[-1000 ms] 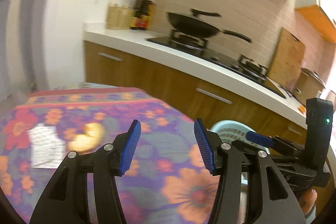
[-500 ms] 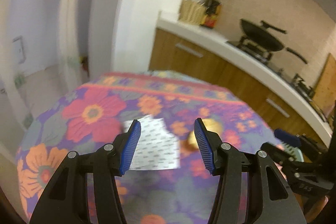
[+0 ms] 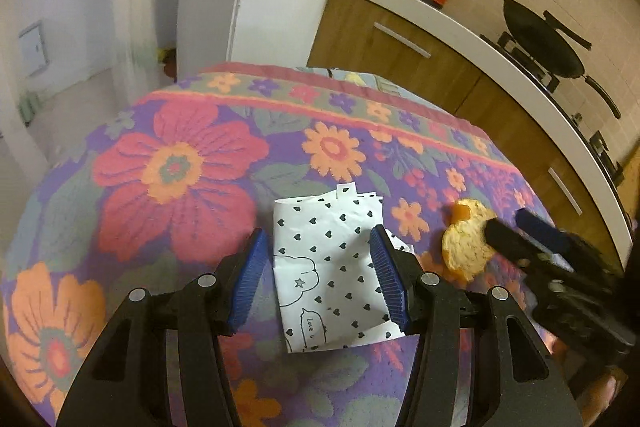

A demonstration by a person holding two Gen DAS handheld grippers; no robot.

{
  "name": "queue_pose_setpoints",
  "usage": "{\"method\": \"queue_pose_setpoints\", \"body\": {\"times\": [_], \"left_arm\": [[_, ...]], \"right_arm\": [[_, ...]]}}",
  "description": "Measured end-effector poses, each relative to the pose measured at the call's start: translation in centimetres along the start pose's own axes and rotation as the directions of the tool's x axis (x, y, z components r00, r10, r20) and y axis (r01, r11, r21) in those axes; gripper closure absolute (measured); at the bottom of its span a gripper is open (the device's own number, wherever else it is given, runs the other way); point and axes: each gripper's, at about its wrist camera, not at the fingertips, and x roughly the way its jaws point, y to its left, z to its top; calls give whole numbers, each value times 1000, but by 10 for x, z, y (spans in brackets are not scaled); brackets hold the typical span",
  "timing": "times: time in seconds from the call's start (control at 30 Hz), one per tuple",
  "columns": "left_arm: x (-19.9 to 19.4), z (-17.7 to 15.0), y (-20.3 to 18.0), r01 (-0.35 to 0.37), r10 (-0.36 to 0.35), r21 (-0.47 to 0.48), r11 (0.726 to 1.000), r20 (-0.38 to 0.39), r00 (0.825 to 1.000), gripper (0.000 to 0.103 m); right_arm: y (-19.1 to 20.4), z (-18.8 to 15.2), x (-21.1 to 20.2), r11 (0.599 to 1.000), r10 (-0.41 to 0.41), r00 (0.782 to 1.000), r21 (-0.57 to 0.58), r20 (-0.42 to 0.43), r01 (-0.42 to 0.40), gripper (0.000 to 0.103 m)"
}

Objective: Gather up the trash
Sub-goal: 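Grasp the white heart-patterned paper with the left tool while the right tool grasps the yellow peel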

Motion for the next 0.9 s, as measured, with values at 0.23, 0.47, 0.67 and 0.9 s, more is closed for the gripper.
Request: {"method": "queue_pose_setpoints", "body": {"times": [0.23,0.47,0.67,0.9], "left_arm": [[5,-2,-5,-12,12,33,999,-7,1000,51],[3,-4,-8,-41,41,45,998,4,999,64],[-1,-7,-12,3,-4,69,998,18,1000,95],[-20,-14,-19,42,-52,110,993,90,995,99]], "right_arm": [[7,2,22,999,-4,996,-40,-94,0,61],[15,-6,12,998,-2,999,-71,-53,-2,99],[0,-5,-3,1000,22,999,-13,25,-22,100],[-8,-5,-17,998,60,993,21,98,-62,100]]}}
